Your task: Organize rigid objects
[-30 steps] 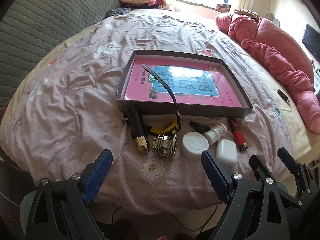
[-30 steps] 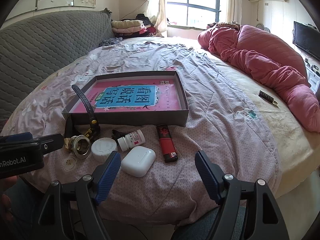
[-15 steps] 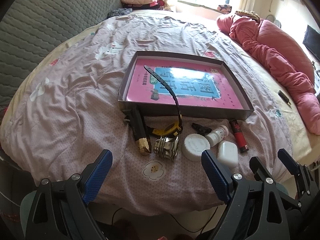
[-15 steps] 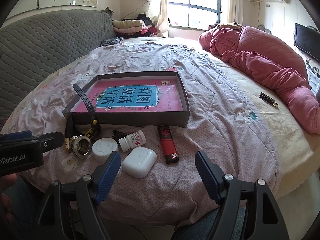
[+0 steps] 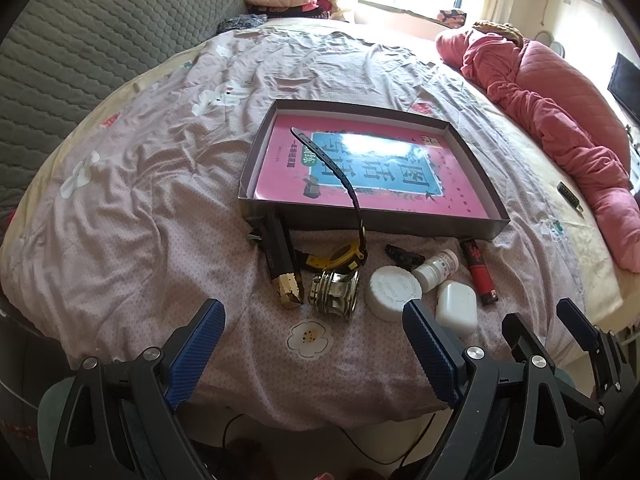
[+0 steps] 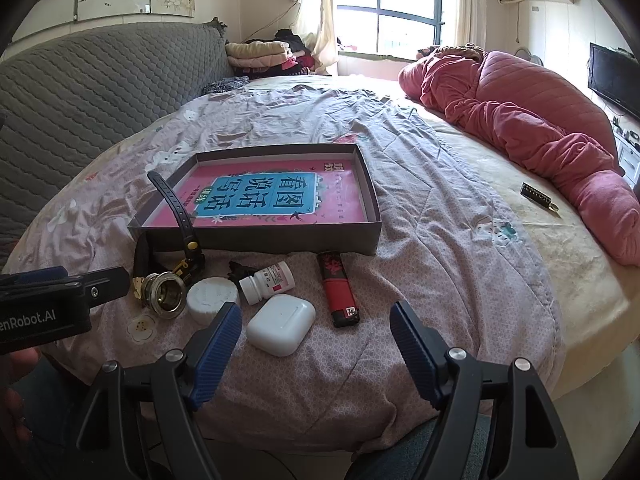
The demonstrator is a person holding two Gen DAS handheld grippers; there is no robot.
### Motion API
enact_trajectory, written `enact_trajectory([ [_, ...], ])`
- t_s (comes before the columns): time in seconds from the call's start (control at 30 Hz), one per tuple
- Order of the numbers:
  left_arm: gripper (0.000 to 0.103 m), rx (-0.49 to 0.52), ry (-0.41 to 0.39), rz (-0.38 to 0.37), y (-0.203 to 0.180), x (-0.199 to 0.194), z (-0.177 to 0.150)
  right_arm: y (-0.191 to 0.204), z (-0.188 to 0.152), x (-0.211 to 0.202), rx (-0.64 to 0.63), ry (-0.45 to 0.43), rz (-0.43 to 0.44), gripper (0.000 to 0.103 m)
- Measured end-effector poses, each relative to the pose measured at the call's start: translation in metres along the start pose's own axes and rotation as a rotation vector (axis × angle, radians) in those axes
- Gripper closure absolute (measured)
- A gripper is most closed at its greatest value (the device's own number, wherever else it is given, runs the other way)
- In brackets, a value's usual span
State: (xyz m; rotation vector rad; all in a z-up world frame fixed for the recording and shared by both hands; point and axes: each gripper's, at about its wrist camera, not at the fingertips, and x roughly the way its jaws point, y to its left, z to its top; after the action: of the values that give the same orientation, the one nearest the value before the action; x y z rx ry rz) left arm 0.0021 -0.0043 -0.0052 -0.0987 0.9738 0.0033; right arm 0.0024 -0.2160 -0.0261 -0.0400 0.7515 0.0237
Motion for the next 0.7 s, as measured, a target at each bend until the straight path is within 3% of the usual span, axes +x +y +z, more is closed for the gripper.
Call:
enact_trajectory([
  [0.7, 0.012, -0.127, 0.089, -0.004, 0.042, 0.031, 0.005, -0.008, 0.001, 0.017, 0.038, 0.053, 0.024, 0.027],
])
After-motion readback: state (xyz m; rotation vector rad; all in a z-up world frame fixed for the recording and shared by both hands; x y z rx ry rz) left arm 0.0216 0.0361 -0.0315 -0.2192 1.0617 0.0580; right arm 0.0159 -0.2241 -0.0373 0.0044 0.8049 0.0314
